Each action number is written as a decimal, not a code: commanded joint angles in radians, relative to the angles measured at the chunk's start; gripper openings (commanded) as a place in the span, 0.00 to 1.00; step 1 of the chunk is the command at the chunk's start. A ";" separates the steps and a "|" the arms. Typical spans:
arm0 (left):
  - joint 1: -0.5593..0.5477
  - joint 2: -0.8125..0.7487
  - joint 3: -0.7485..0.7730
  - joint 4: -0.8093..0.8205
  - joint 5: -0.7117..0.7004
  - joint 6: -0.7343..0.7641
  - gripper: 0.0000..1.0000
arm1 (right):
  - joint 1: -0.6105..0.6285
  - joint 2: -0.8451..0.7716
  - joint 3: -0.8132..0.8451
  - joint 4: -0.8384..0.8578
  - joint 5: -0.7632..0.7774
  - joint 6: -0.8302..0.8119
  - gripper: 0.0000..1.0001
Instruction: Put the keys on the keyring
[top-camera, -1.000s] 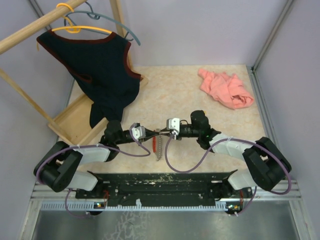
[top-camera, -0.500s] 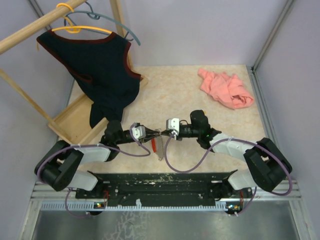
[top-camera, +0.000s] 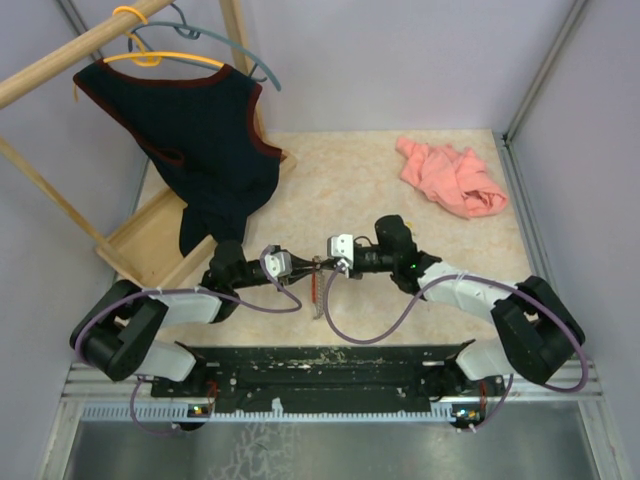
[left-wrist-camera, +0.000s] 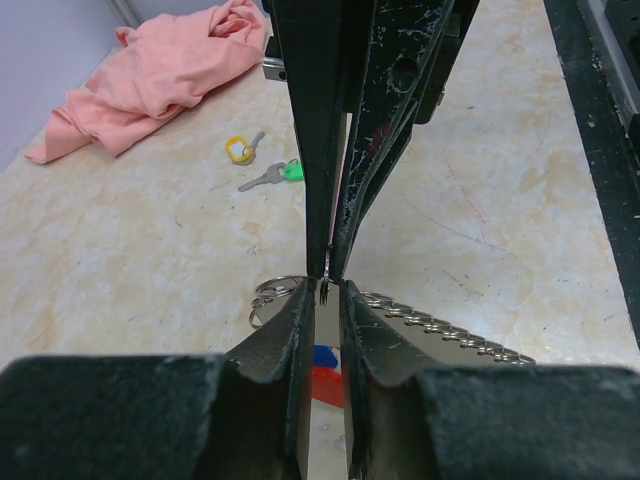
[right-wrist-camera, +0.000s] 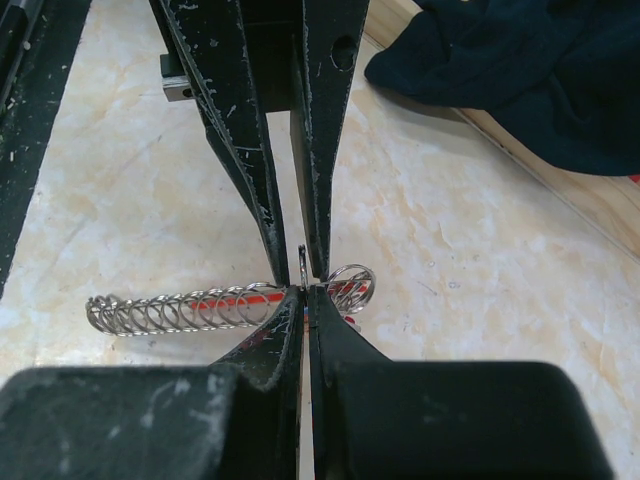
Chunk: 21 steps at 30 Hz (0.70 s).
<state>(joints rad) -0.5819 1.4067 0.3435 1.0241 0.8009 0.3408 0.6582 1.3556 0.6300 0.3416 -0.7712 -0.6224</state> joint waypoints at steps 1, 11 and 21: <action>-0.003 0.005 0.023 0.020 0.002 0.001 0.20 | 0.027 -0.029 0.070 -0.028 -0.011 -0.040 0.00; -0.004 0.005 0.034 -0.008 0.005 0.009 0.04 | 0.071 -0.015 0.148 -0.197 0.066 -0.120 0.00; -0.001 -0.004 -0.022 0.085 -0.080 -0.024 0.00 | 0.072 -0.154 0.122 -0.247 0.292 0.097 0.25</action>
<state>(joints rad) -0.5816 1.4067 0.3424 1.0168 0.7677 0.3443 0.7208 1.3186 0.7403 0.0807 -0.5858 -0.6518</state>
